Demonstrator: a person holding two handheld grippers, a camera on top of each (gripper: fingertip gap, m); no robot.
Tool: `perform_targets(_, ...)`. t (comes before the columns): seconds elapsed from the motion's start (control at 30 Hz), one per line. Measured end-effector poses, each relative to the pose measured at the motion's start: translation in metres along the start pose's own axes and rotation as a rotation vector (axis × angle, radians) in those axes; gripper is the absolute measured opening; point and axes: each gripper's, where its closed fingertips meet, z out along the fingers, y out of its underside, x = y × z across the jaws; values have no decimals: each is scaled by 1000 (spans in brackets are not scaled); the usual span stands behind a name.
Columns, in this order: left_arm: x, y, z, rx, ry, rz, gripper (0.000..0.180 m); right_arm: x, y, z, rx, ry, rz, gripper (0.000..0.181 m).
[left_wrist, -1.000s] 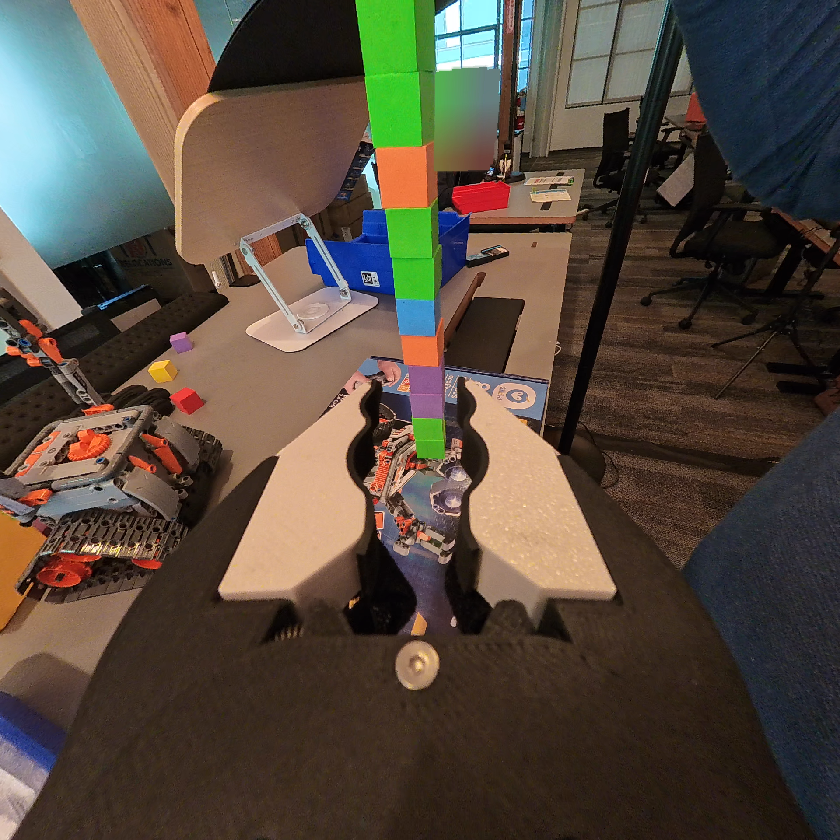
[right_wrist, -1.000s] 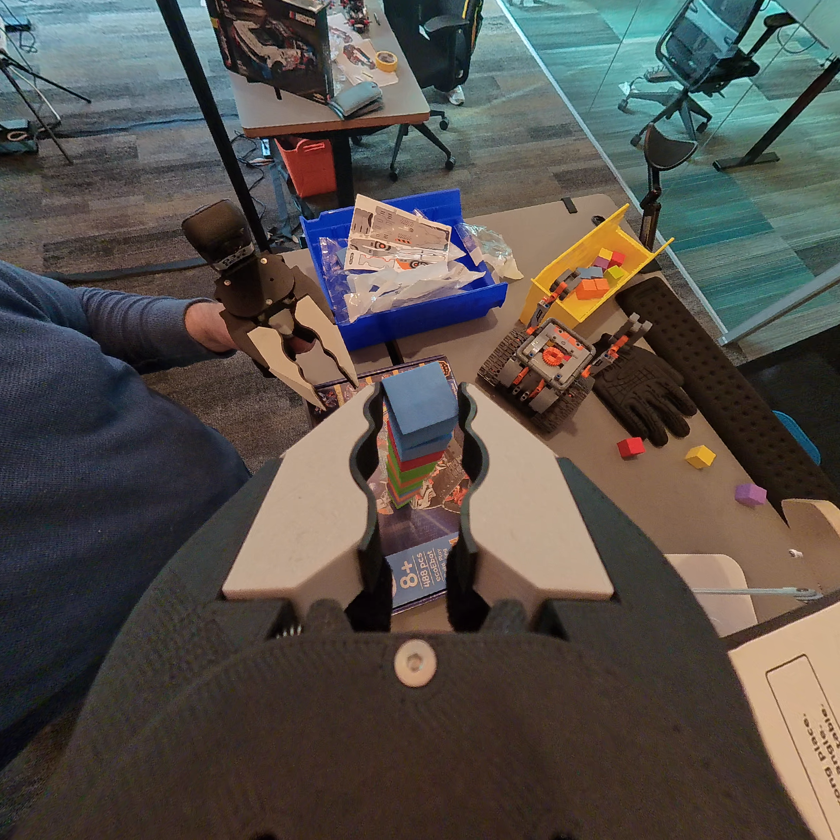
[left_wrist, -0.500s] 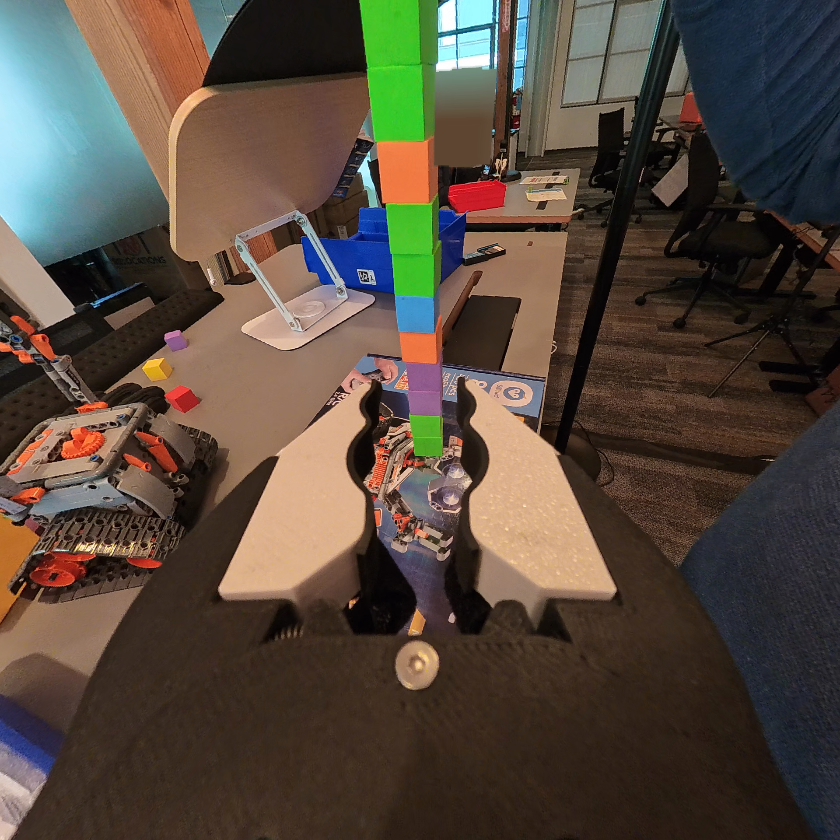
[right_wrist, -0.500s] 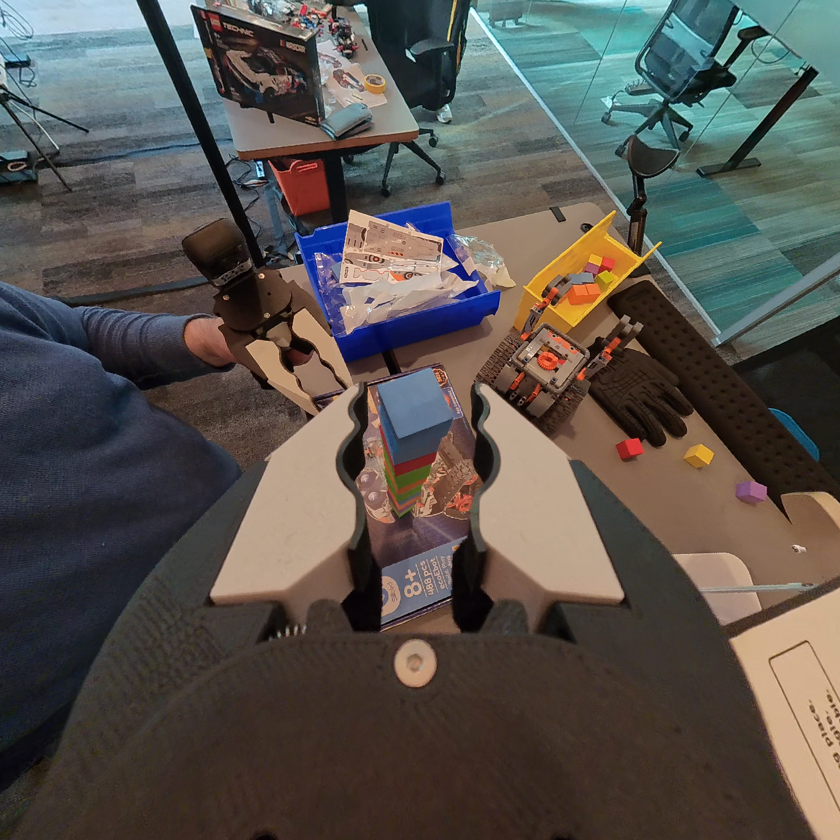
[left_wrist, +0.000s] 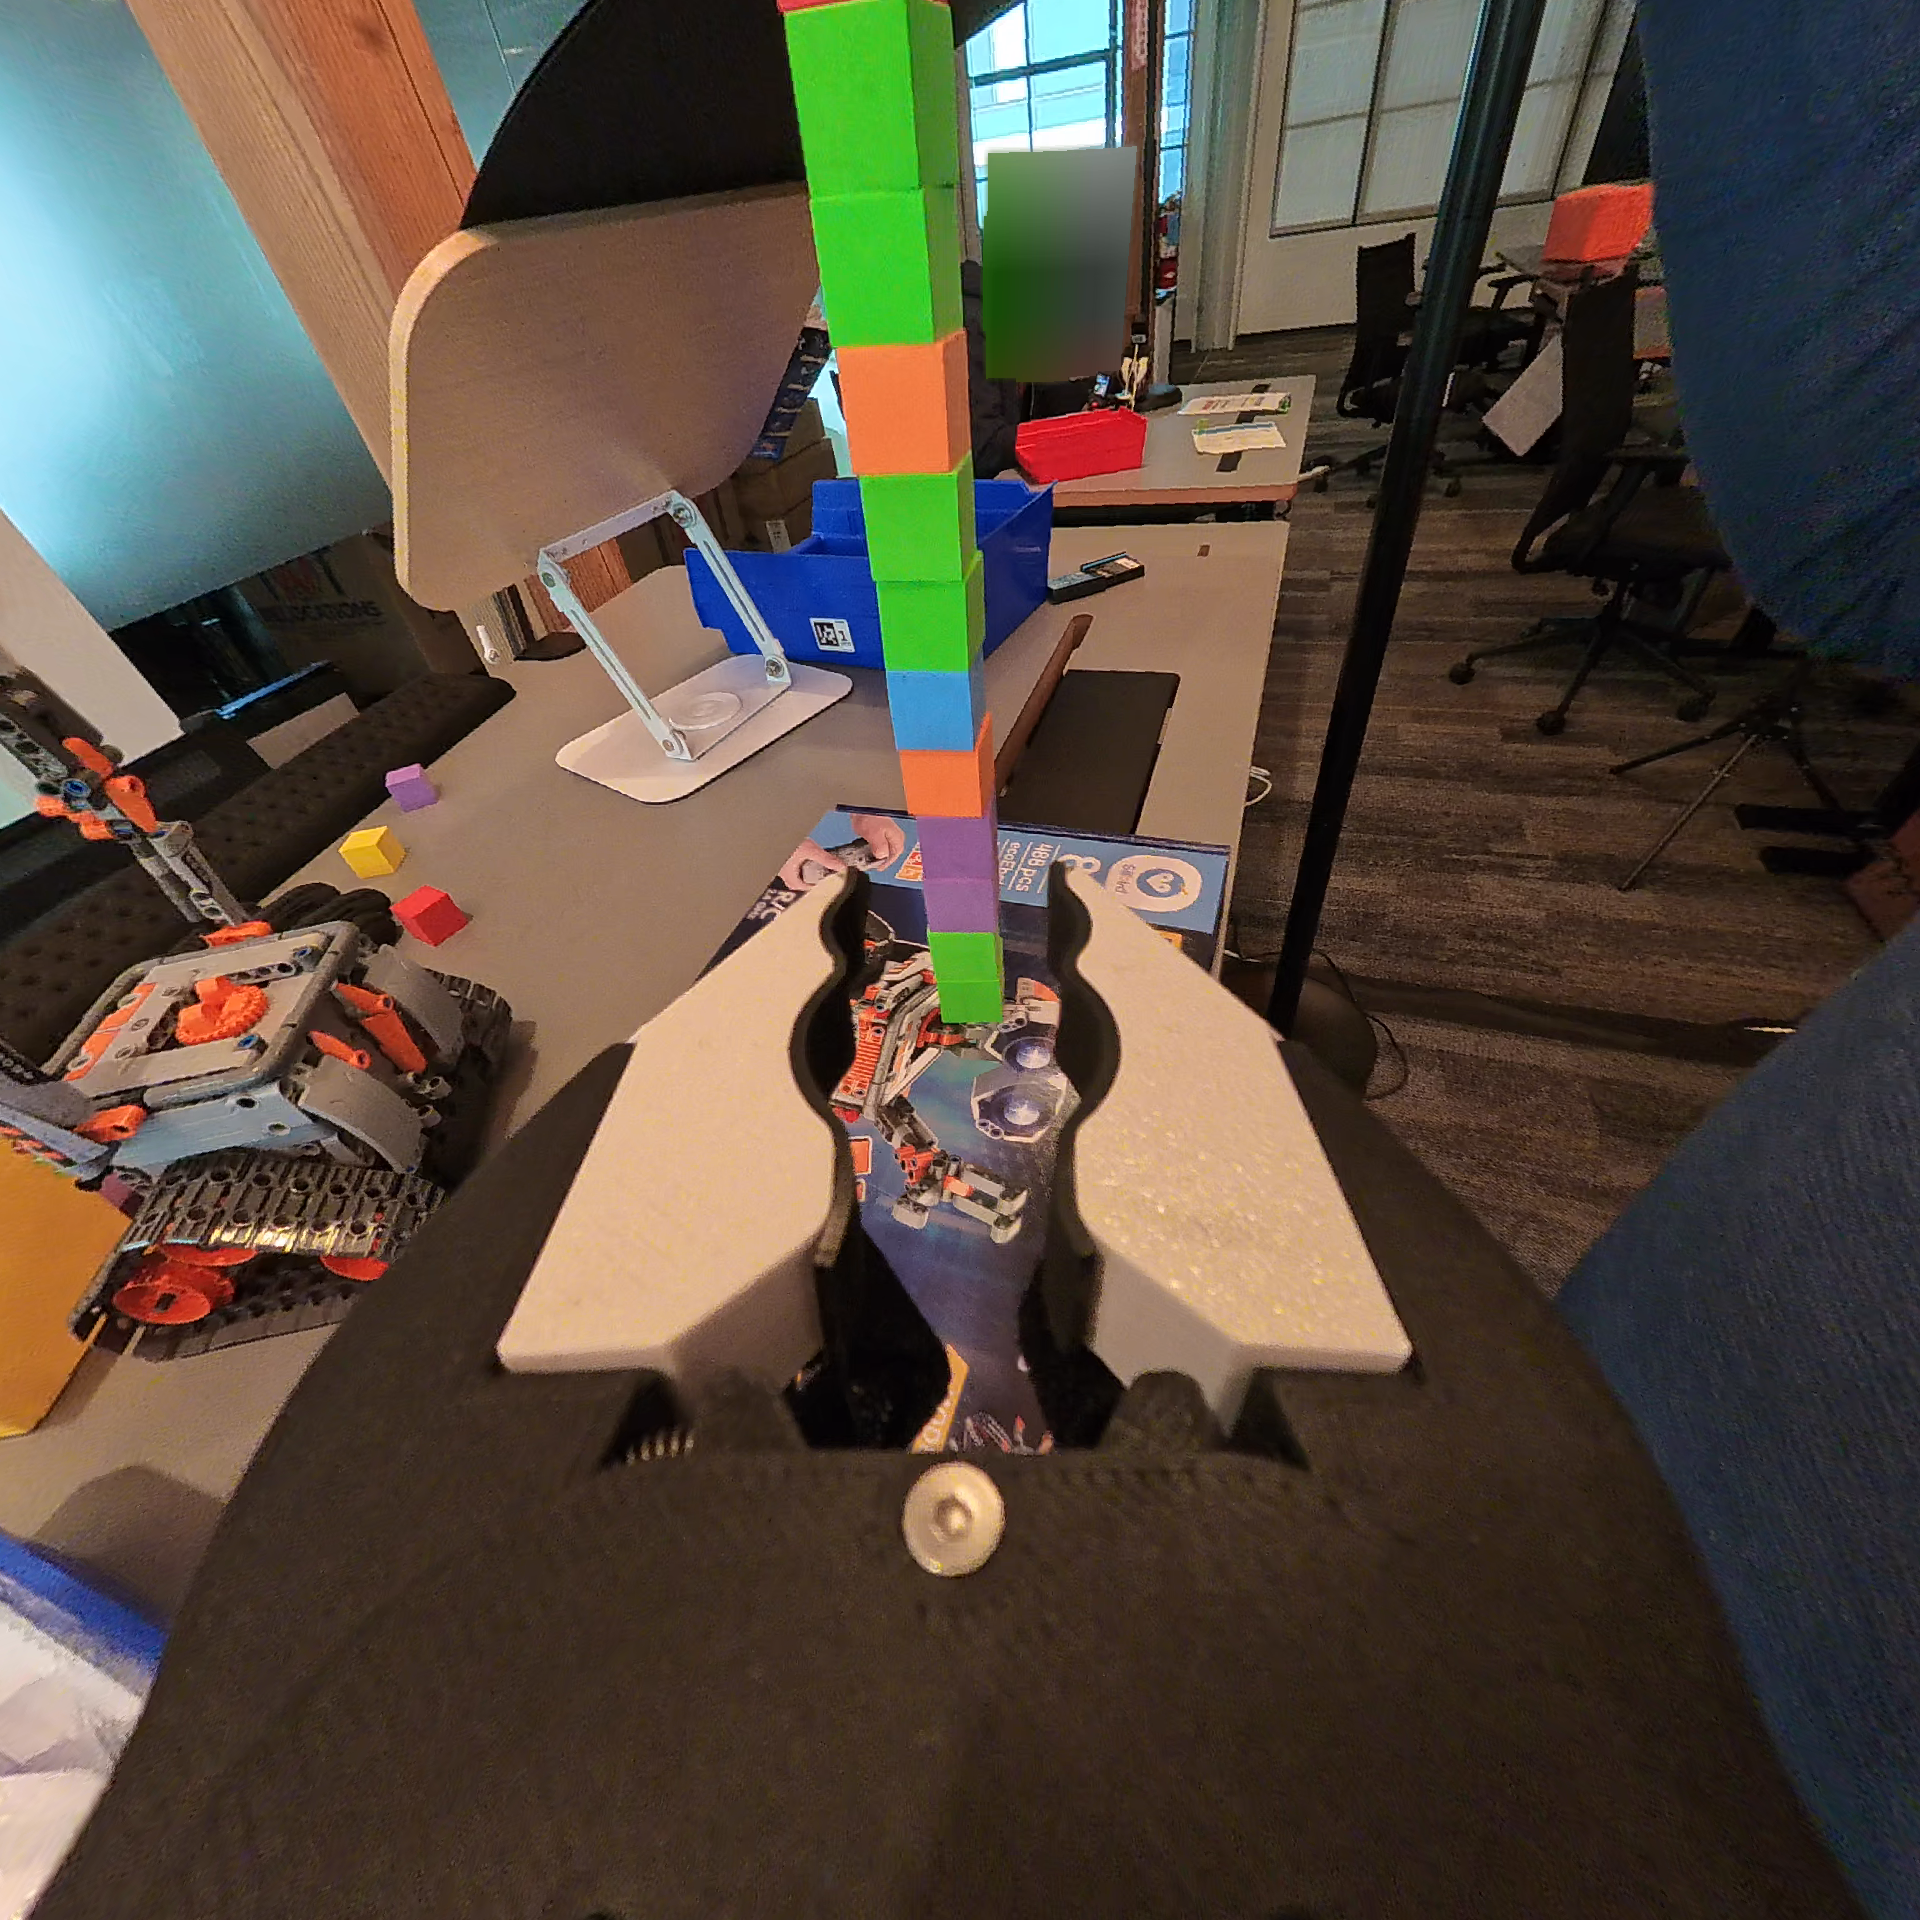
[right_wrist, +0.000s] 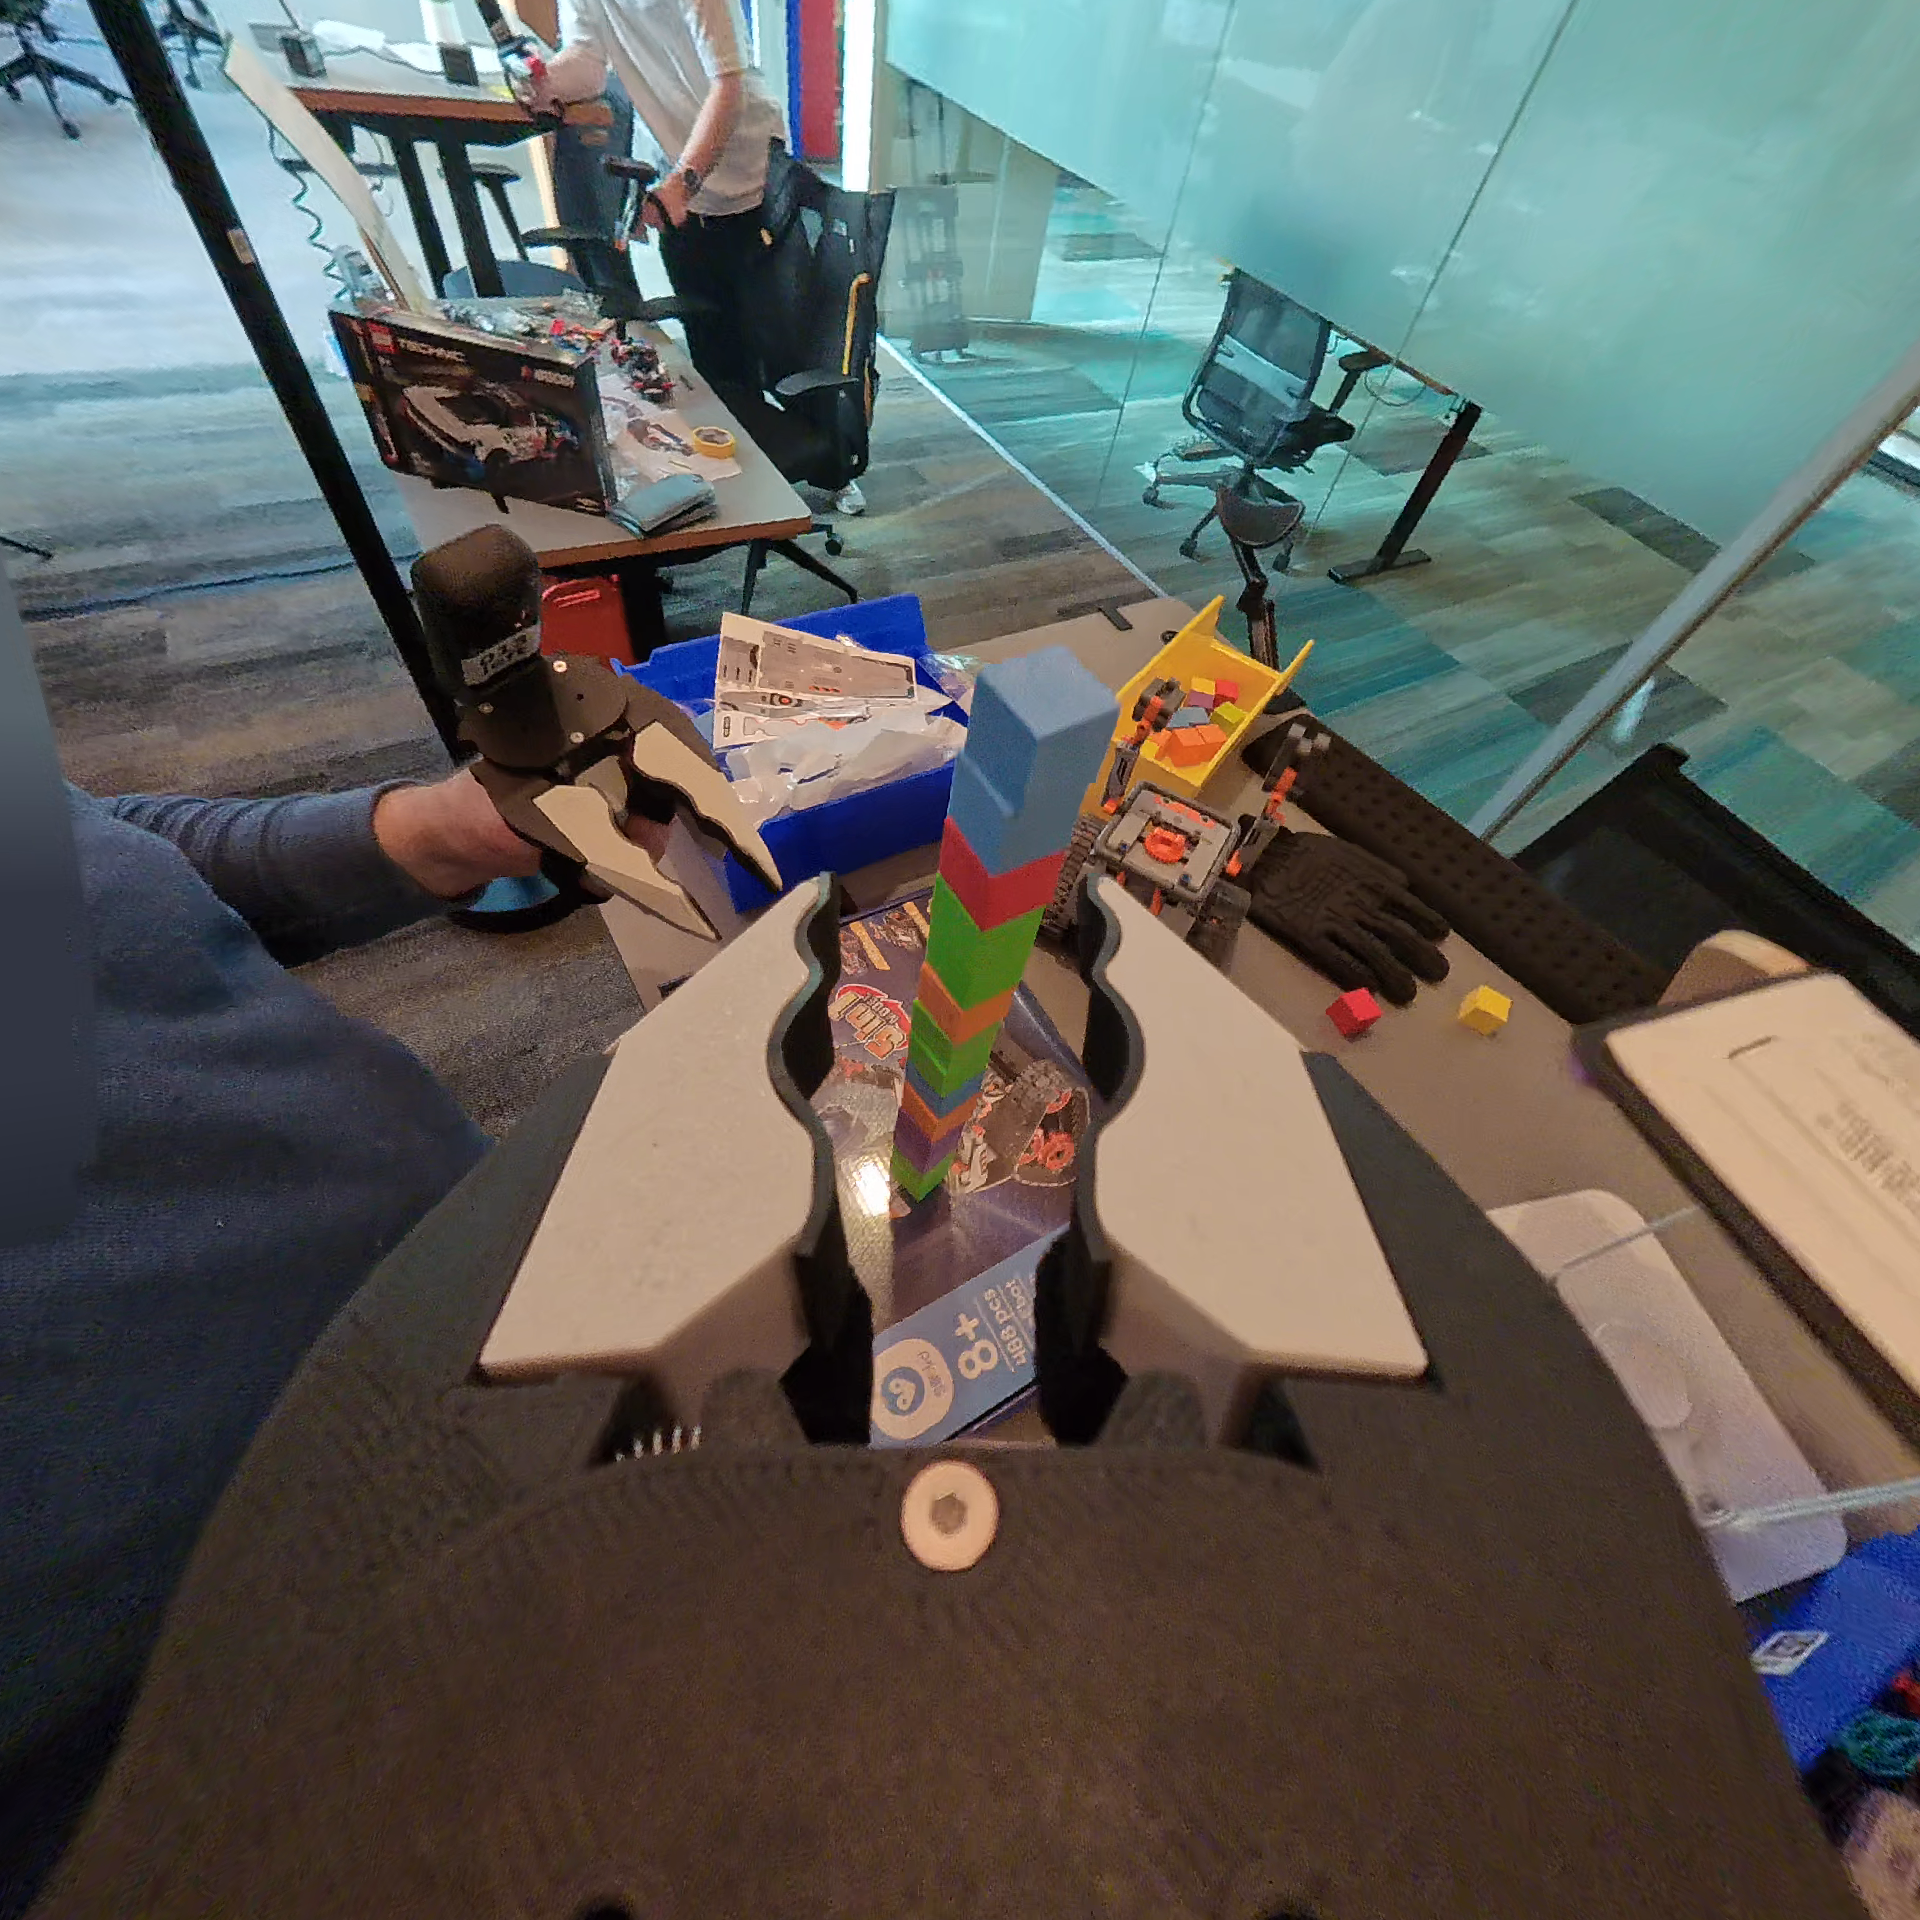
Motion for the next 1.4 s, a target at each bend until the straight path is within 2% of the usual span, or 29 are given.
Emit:
perform_targets(0.17, 8, 9, -2, -15, 35, -21, 33, 2, 52, -2, -9, 103, 73, 39)
perform_targets(0.33, 15, 27, -1, -53, 55, -52, 33, 37, 140, 39, -115, 223, 123, 42)
perform_targets(0.43, 15, 40, 3, -84, 41, -62, 33, 65, 185, 81, -183, 245, 64, 43)
perform_targets(0.53, 14, 48, 11, -96, 18, -92, 33, 106, 207, 120, -211, 237, -24, 41)
perform_targets(0.63, 12, 53, 20, -126, -33, -96, 33, 153, 218, 165, -196, 170, -48, 42)
perform_targets(0.83, 1, 60, 34, -152, -177, -140, 34, 234, 263, 268, -266, 86, -128, 48)
perform_targets(0.93, -2, 64, 39, -168, -245, -161, 33, 269, 289, 311, -336, 97, -141, 51)
perform_targets(1.03, -3, 66, 42, -182, -307, -174, 33, 292, 305, 345, -338, 64, -64, 52)
perform_targets(1.1, -4, 66, 44, -188, -348, -177, 33, 308, 313, 361, -349, 80, -51, 64)
perform_targets(1.23, -3, 68, 48, -201, -395, -191, 33, 315, 325, 385, -366, 21, -9, 52)
perform_targets(1.3, -2, 68, 49, -213, -405, -191, 33, 313, 326, 390, -353, -13, 28, 32)
perform_targets(1.4, -3, 68, 48, -219, -419, -191, 33, 309, 319, 384, -324, -26, 41, 30)
